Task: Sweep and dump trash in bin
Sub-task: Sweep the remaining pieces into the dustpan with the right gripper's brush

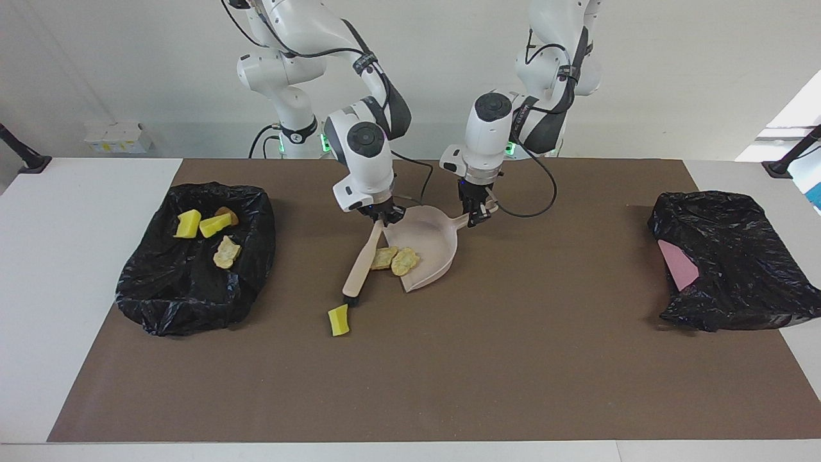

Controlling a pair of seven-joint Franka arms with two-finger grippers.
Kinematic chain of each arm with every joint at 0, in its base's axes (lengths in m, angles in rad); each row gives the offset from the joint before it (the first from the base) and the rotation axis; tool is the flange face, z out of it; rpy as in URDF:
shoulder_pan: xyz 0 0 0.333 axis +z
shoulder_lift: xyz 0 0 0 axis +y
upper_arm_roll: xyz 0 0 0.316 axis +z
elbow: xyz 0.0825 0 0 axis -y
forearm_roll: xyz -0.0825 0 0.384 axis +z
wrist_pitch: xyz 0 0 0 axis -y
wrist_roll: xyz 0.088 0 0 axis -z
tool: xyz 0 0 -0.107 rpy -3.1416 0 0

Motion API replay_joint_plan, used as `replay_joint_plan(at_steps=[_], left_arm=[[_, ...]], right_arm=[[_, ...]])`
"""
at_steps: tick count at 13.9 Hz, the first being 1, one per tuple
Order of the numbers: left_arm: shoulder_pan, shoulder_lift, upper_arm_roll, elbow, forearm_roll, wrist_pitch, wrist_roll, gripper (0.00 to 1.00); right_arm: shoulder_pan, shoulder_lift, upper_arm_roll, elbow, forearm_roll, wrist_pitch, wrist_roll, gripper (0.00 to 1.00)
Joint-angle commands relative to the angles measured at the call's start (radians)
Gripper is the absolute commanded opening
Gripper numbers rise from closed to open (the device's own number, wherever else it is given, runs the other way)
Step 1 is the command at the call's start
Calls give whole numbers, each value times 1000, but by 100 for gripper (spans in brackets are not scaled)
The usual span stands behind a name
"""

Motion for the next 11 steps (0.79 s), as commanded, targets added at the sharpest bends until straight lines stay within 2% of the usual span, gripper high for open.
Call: replay_joint_plan(at_steps=[1,5,9,11], left_arm=[[-4,-1,13,-8,-8,31,-3,0],[5,6,16,-9,-8,46,-3,0],[33,11,16,-5,-8,43,-12,0],[41,23,18,10,-14,39,-28,0]], right_arm=[[5,-4,7,19,13,-11,-58,0],[-8,-7,0,79,-4,-83,-101,0],[-80,-36,0,137,-71,-187,-237,0],[-100,-32,-2,161,-103,-203,-276,0]])
